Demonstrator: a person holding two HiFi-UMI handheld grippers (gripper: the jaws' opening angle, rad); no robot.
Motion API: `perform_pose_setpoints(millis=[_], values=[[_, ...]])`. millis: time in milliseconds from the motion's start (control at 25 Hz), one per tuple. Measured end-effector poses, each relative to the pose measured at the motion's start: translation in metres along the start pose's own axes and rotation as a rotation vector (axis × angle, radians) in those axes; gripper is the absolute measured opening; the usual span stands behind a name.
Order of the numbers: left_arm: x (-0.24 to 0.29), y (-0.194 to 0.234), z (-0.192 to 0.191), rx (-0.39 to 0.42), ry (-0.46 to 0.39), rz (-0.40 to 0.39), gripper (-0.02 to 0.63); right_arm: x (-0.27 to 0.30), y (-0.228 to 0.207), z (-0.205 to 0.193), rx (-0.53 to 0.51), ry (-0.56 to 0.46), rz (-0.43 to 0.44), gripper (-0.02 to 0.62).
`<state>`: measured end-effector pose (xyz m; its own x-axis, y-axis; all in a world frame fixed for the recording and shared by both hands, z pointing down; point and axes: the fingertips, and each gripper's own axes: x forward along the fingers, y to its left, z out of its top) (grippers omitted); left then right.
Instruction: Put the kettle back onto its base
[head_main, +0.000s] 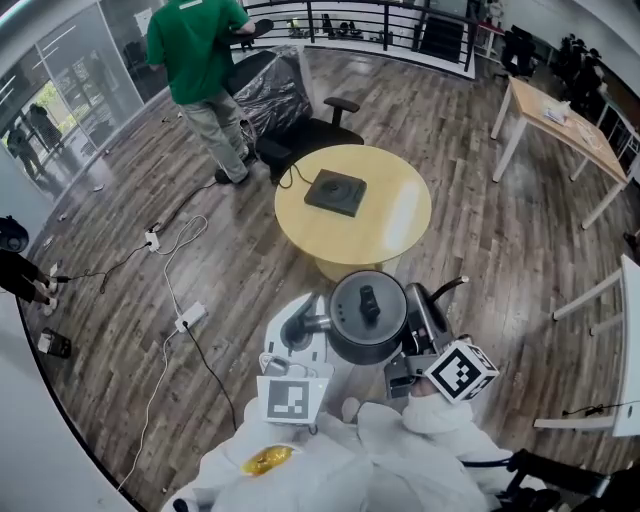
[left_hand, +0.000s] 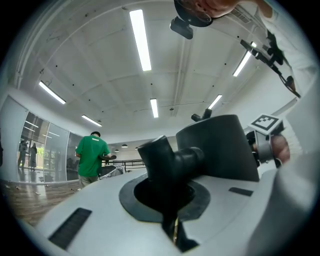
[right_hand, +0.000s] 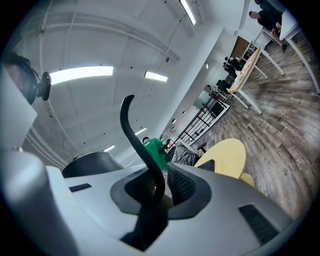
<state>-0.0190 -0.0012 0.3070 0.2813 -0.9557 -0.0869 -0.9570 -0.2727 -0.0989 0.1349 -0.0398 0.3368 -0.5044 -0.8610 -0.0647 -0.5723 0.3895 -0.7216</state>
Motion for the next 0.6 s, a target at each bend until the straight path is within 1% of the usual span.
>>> perform_pose_setpoints(millis=[200, 360, 600], values=[[0.045, 0.016, -0.008, 0.016, -0.002, 0.006, 0.000, 0.043, -0.021, 0.010, 0.007, 0.013, -0.005, 0.064], [0.080, 0.033, -0.021, 0.008, 0.004, 0.012, 0.000, 0.078, -0.038, 0.011, 0.015, 0.013, -0.019, 0.064], [0.138, 0.061, -0.040, 0.008, 0.008, -0.015, 0.000, 0.134, -0.064, 0.017, 0.019, -0.006, -0.049, 0.064]])
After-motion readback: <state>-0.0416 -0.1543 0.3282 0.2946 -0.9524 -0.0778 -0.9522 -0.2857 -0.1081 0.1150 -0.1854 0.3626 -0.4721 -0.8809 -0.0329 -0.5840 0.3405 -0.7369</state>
